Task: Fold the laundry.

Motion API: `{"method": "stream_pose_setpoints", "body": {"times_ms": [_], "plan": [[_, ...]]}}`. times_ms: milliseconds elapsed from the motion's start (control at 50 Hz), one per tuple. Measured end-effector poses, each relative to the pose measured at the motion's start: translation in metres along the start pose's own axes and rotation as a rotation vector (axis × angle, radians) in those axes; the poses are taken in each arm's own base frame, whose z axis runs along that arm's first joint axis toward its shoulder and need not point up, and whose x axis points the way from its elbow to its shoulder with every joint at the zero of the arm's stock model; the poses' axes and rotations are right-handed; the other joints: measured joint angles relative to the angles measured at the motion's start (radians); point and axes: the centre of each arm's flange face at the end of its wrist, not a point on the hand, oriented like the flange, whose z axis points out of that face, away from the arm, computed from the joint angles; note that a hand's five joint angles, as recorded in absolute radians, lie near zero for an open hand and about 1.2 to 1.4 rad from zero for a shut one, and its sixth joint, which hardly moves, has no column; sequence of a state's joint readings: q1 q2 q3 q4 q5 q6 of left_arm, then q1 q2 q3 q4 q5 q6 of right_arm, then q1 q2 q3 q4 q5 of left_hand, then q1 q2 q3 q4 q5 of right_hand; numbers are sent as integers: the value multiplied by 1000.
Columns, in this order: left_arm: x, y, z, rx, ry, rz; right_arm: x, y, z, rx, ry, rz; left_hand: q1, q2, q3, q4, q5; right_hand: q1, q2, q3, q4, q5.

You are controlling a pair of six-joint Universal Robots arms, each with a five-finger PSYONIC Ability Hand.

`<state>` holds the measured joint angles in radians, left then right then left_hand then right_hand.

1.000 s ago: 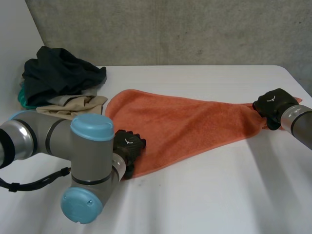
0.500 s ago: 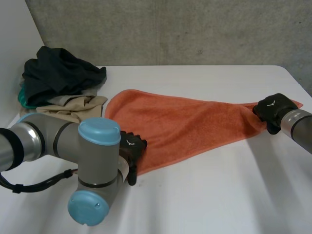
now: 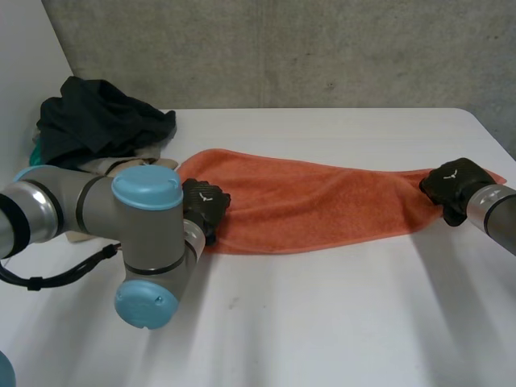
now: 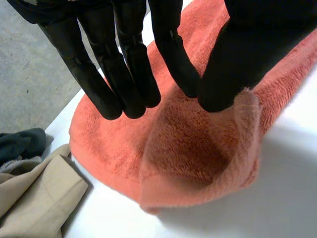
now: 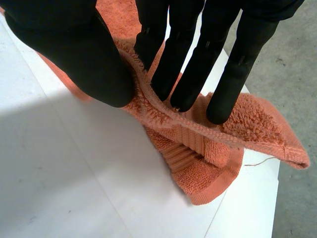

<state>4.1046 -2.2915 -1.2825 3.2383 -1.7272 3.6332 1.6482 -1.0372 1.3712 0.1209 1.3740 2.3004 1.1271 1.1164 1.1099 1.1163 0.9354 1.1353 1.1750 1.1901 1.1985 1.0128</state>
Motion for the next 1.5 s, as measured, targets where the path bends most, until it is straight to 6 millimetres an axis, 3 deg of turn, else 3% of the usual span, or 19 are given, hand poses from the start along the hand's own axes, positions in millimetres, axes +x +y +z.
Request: {"method": "stream_pose_setpoints", "body": {"times_ms": [280,420,560,720,820,960,1000,1160,1280,1420,1500], "plan": [[3,8,-7,-38,124,31,8,7,-7,-14,-8,33,26,65,69,68,58,0,0,0,0,0],[-8,6,-27,-97,132,-3,10,12,-11,-26,-24,48,-490,-464,-456,-469,-462,0,0,0,0,0],[-6,5,-37,-101,136,-63,8,16,-12,-35,-35,52,-524,-512,-504,-515,-514,0,0,0,0,0],[-1,12,-29,-110,132,-71,3,18,-13,-42,-48,52,-524,-512,-503,-515,-512,0,0,0,0,0],[3,14,-22,-110,132,-59,1,18,-13,-41,-51,52,-511,-494,-495,-491,-487,0,0,0,0,0],[8,17,-10,-108,125,-19,1,19,-13,-40,-48,55,-281,-282,-293,-298,-296,0,0,0,0,0],[11,17,-7,-104,124,1,2,19,-13,-40,-46,57,18,-4,-9,-10,-12,0,0,0,0,0],[3,4,-10,-90,74,33,11,17,-22,-50,-36,72,43,76,76,76,45,0,0,0,0,0],[-23,-10,-42,-115,49,69,14,20,-42,-121,-127,55,43,76,76,76,45,0,0,0,0,0],[-42,5,-101,-294,215,212,6,33,-85,-295,-458,-85,43,76,76,76,45,0,0,0,0,0],[-50,8,-106,-317,261,236,5,33,-88,-295,-501,-138,43,76,76,76,45,0,0,0,0,0]]}}
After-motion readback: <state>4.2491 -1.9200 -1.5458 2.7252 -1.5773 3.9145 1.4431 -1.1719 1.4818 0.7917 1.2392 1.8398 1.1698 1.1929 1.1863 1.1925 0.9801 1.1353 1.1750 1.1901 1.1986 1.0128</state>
